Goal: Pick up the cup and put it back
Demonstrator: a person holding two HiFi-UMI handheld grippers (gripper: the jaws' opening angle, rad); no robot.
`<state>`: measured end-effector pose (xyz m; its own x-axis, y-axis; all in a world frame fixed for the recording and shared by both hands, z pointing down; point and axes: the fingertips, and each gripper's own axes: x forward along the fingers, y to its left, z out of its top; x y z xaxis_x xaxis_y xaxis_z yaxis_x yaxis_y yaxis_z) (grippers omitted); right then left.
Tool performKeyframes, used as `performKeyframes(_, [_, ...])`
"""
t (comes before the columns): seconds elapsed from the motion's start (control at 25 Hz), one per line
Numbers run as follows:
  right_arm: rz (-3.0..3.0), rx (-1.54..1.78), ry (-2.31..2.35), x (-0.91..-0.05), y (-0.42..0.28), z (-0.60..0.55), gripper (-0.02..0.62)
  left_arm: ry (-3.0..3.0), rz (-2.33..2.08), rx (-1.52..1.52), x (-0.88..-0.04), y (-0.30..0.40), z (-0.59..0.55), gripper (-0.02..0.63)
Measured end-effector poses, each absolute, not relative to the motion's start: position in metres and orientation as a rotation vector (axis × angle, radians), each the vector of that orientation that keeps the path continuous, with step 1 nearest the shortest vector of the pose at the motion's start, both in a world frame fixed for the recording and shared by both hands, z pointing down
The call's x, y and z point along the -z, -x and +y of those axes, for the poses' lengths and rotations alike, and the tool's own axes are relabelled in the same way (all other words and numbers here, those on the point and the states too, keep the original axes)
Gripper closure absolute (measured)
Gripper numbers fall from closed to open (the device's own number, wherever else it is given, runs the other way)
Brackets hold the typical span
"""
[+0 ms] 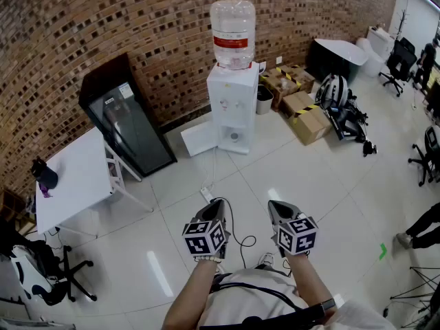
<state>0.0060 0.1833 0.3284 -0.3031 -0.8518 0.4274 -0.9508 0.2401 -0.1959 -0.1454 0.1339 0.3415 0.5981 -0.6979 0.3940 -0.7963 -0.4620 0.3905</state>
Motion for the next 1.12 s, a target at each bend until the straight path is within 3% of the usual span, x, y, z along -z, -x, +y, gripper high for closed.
performKeyframes(0.6, [-2.277,-0.653,-1.68,-0.336,-0.012,0.182,0.584,-2.257,-1.204,-0.251,-0.346,0.148,0.13,0.606])
performKeyframes(1.12, [-2.279,-0.7,-1.654,-0.345,-0.086,0.194,0.584,-2.191,-1.26,-0.265,-0.357,0.096,0.138,0.606])
